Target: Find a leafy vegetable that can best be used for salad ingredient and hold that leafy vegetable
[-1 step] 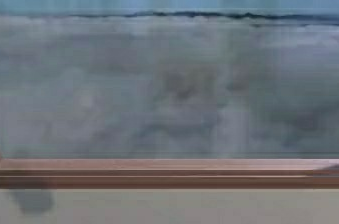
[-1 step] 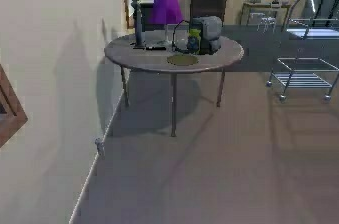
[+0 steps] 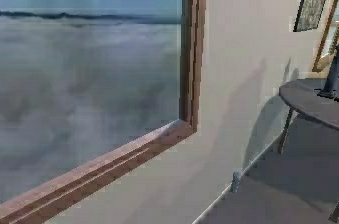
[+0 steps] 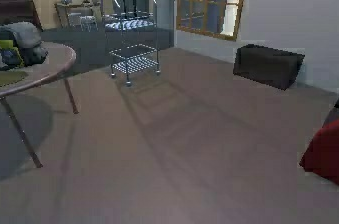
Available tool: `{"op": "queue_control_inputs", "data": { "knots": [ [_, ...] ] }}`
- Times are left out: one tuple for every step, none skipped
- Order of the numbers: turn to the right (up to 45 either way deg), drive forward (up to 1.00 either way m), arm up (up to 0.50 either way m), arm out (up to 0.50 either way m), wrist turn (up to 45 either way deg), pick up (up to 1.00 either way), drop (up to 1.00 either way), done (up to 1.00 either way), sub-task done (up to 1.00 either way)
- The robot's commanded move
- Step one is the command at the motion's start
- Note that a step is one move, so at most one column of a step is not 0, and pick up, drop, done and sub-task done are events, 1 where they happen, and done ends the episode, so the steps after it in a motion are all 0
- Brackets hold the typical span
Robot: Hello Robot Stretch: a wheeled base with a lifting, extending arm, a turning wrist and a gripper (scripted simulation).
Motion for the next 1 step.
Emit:
{"op": "queue_control_inputs", "data": {
  "knots": [
    [45.0, 0.00, 0.00, 0.00, 0.0, 0.00, 0.00, 0.00, 0.00]
  ]
}}
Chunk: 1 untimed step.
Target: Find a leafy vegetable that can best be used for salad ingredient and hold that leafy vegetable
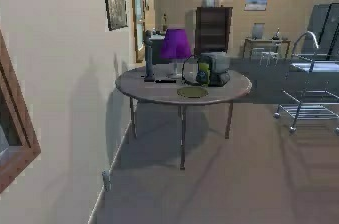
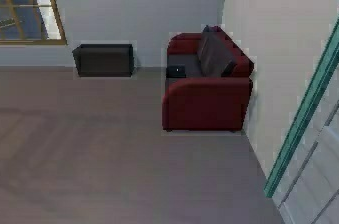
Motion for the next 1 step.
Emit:
{"op": "queue_control_inputs", "data": {
  "knots": [
    [45.0, 0.00, 0.00, 0.00, 0.0, 0.00, 0.00, 0.00, 0.00]
  ]
}}
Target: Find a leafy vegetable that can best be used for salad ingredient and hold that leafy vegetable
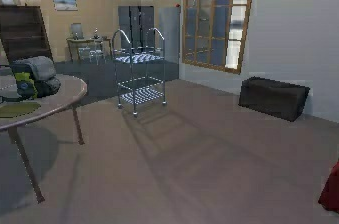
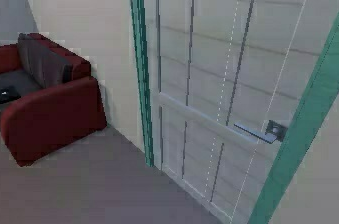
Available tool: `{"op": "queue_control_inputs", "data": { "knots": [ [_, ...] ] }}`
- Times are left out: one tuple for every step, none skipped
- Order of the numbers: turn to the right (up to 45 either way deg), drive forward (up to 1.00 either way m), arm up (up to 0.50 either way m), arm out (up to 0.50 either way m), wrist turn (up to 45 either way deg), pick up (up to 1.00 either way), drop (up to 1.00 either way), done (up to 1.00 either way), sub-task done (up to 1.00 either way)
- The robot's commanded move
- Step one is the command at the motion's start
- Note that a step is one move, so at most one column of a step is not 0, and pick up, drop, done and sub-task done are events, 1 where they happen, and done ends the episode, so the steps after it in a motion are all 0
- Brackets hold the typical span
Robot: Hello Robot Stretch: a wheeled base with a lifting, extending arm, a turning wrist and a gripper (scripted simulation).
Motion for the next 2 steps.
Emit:
{"op": "queue_control_inputs", "data": {
  "knots": [
    [9.0, 0.00, 0.00, 0.00, 0.0, 0.00, 0.00, 0.00, 0.00],
    [0.0, 1.00, 0.00, 0.00, 0.0, 0.00, 0.00, 0.00, 0.00]
  ]
}}
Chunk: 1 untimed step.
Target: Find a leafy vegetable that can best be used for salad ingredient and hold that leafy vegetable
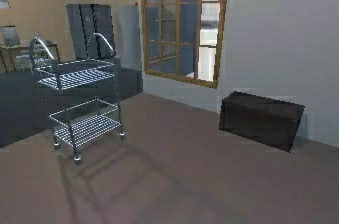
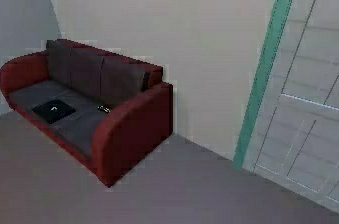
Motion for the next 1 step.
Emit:
{"op": "queue_control_inputs", "data": {
  "knots": [
    [0.0, 1.00, 0.00, 0.00, 0.0, 0.00, 0.00, 0.00, 0.00]
  ]
}}
